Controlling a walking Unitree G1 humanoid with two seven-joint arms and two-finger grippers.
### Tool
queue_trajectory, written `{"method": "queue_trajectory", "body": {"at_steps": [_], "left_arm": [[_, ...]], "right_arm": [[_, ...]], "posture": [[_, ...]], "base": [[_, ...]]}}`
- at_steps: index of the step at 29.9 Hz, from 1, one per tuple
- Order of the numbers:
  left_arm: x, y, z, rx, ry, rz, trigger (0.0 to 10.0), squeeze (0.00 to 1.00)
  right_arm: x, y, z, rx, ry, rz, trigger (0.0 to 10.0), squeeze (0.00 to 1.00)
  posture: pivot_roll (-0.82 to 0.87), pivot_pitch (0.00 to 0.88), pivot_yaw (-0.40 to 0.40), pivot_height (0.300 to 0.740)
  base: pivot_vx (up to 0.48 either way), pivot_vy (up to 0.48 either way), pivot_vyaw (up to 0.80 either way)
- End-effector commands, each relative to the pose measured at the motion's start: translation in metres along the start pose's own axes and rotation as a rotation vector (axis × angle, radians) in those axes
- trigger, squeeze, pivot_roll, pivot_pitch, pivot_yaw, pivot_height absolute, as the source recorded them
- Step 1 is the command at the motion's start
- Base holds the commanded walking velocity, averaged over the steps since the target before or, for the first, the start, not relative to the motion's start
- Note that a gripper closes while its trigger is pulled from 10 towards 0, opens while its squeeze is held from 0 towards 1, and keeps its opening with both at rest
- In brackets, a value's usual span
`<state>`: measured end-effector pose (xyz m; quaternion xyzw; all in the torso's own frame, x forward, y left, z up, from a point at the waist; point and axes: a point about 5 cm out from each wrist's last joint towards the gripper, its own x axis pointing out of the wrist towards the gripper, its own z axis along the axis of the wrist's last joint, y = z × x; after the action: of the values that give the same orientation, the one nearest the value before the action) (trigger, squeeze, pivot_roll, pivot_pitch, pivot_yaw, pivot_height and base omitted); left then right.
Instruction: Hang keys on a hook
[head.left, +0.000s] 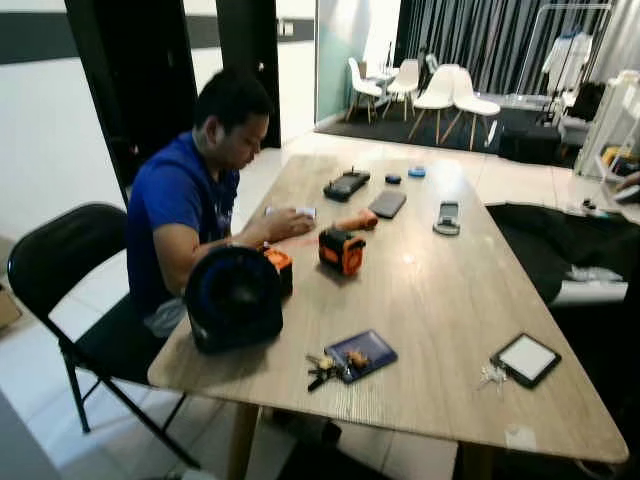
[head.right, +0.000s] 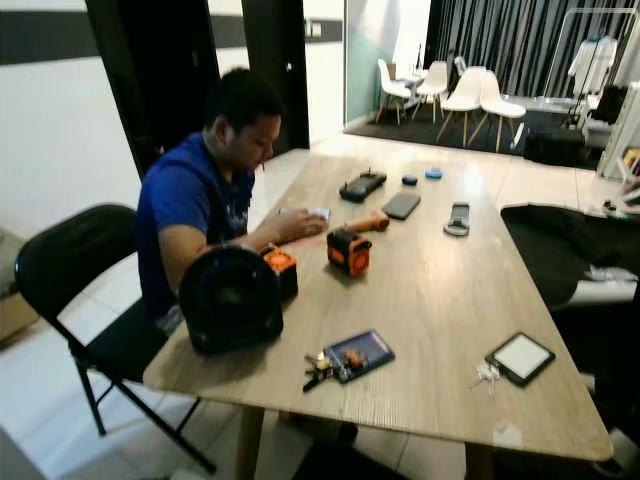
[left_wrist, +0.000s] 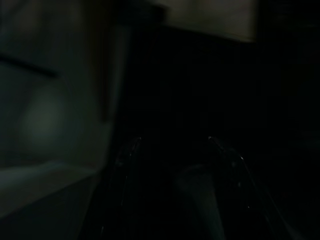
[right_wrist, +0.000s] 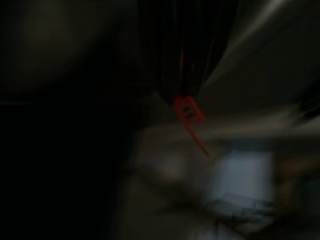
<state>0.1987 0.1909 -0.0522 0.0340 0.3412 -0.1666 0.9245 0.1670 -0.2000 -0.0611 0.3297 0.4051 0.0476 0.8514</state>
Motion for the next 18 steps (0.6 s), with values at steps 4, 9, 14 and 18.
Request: {"method": "queue_trajectory", "body": {"at_steps": [4,9,14,18], "left_arm": [[-0.001,0.007,-0.013,-0.046,0.066,0.13,10.0,0.0],[-0.002,0.006,-0.017,-0.065,0.075,0.129,10.0,0.0],[0.002,0.005,-0.013,-0.091,0.051,0.154,10.0,0.0],[0.004,0.002,-0.011,-0.032,0.055,0.162,10.0,0.0]], "right_arm": [[-0.024,-0.049,0.026,0.088,-0.329,-0.438,0.0,0.0],[-0.026,-0.054,0.026,0.037,-0.36,-0.493,0.0,0.0],[-0.019,-0.05,0.021,0.016,-0.376,-0.519,10.0,0.0],[-0.009,-0.04,0.011,-0.011,-0.344,-0.481,10.0,0.0]], "posture": [[0.04,0.035,0.025,0.74],[0.05,0.014,0.024,0.74],[0.06,0.0,0.015,0.74],[0.06,0.0,0.014,0.74]], "base": [[0.0,0.0,0.0],[0.0,0.0,0.0],[0.0,0.0,0.0],[0.0,0.0,0.0]]}}
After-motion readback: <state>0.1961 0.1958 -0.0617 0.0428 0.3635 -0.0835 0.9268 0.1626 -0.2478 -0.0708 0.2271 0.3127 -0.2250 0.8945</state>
